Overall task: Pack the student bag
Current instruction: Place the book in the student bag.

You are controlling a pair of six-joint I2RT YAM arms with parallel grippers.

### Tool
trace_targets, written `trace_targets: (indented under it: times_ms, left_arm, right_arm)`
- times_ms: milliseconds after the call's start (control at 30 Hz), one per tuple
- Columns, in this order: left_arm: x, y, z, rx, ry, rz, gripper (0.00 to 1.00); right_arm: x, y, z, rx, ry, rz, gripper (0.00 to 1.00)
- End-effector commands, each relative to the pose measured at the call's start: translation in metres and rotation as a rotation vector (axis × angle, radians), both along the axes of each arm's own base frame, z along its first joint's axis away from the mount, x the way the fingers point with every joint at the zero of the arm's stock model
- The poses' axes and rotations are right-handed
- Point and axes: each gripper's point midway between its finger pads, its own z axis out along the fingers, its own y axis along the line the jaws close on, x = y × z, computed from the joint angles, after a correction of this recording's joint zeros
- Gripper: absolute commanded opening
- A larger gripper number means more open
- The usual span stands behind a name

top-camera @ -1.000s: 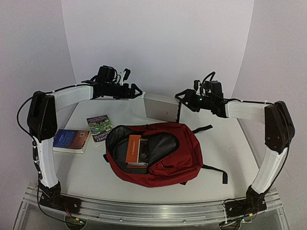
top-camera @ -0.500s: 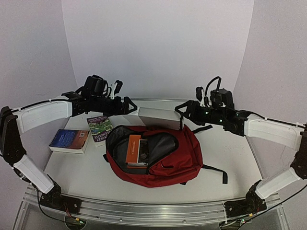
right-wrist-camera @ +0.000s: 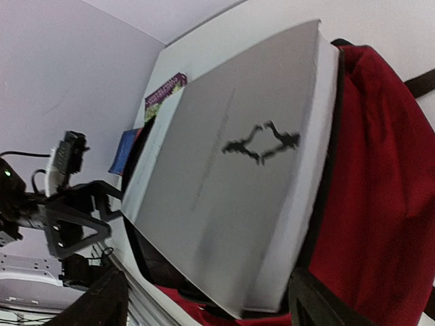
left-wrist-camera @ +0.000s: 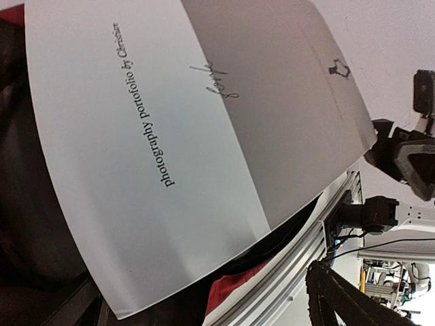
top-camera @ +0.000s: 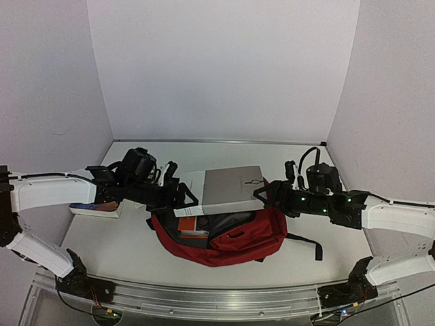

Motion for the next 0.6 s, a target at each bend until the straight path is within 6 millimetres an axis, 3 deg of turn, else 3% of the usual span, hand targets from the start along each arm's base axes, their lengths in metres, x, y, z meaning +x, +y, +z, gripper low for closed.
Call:
trace_targets:
  times_ms: [0, 133, 333, 567]
  left_arm:
    - [0.015, -0.002, 0.033, -0.082, -0.047, 0.083, 1.00]
    - [0.027, 0.001, 0.025, -0.071, -0.012, 0.140, 1.00]
    - [0.049, 0.013, 0.015, -0.123, 0.046, 0.212, 1.00]
    - [0.049, 0.007, 0.004, -0.131, 0.077, 0.191, 1.00]
  right_arm:
    - [0.013, -0.018, -0.002, -0.023, 0.001, -0.146, 0.88]
    - [0.021, -0.021, -0.015, -0.075, 0.007, -0.166, 0.98]
    - [0.039, -0.020, -0.010, -0.076, -0.010, -0.143, 0.98]
    - [0.064, -0.022, -0.002, 0.027, -0.002, -0.096, 0.98]
